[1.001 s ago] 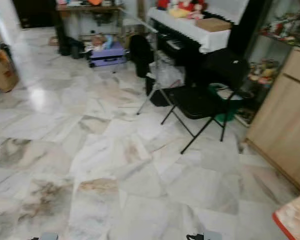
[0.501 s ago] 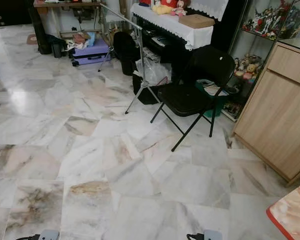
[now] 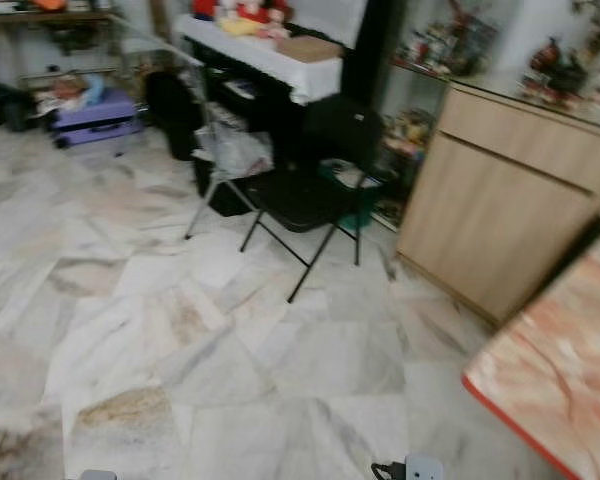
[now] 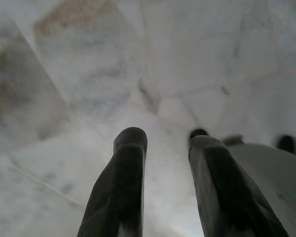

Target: Setting the table

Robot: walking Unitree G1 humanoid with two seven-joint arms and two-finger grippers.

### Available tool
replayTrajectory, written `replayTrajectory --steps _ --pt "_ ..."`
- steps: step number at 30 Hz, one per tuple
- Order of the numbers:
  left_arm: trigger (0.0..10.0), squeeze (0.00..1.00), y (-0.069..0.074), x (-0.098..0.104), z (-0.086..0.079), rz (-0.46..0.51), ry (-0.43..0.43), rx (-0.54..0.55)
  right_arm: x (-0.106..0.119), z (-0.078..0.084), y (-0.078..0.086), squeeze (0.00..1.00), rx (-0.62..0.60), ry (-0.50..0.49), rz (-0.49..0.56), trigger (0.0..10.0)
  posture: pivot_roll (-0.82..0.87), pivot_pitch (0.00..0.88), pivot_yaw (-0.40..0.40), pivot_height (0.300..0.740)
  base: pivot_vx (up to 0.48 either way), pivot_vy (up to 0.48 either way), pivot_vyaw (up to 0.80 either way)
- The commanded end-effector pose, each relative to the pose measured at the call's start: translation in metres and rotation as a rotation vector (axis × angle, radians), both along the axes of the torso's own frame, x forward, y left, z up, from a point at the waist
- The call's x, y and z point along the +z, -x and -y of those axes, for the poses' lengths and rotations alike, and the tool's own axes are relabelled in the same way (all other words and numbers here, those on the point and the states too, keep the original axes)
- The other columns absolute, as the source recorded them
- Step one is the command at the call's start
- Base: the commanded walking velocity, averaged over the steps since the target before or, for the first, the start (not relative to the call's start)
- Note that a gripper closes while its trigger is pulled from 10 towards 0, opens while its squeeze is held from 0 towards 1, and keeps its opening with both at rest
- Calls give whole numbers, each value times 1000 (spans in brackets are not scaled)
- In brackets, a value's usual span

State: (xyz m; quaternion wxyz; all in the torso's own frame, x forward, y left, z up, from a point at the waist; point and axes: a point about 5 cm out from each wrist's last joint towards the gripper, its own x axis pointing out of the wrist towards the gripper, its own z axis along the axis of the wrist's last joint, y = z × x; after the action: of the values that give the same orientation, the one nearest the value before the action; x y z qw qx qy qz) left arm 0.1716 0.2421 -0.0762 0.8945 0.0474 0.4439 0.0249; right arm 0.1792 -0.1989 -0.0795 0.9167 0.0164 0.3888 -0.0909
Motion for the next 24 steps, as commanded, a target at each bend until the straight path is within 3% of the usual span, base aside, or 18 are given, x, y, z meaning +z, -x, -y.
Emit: replayTrajectory --steps 1,18,24 --pt "10000 0 -21 -2 46 -19 28 -67 -4 0 -1 0 -202 -265 -60 10000 75 119 -40 740 0 0 -800" --pt "10000 0 -27 2 46 4 26 -96 -4 -1 -2 0 -194 -261 -57 10000 71 115 -40 740 0 0 -800" --pt "10000 0 -25 1 46 -5 38 -67 -3 -1 -2 0 -191 -260 -55 10000 73 118 -42 740 0 -277 -800"
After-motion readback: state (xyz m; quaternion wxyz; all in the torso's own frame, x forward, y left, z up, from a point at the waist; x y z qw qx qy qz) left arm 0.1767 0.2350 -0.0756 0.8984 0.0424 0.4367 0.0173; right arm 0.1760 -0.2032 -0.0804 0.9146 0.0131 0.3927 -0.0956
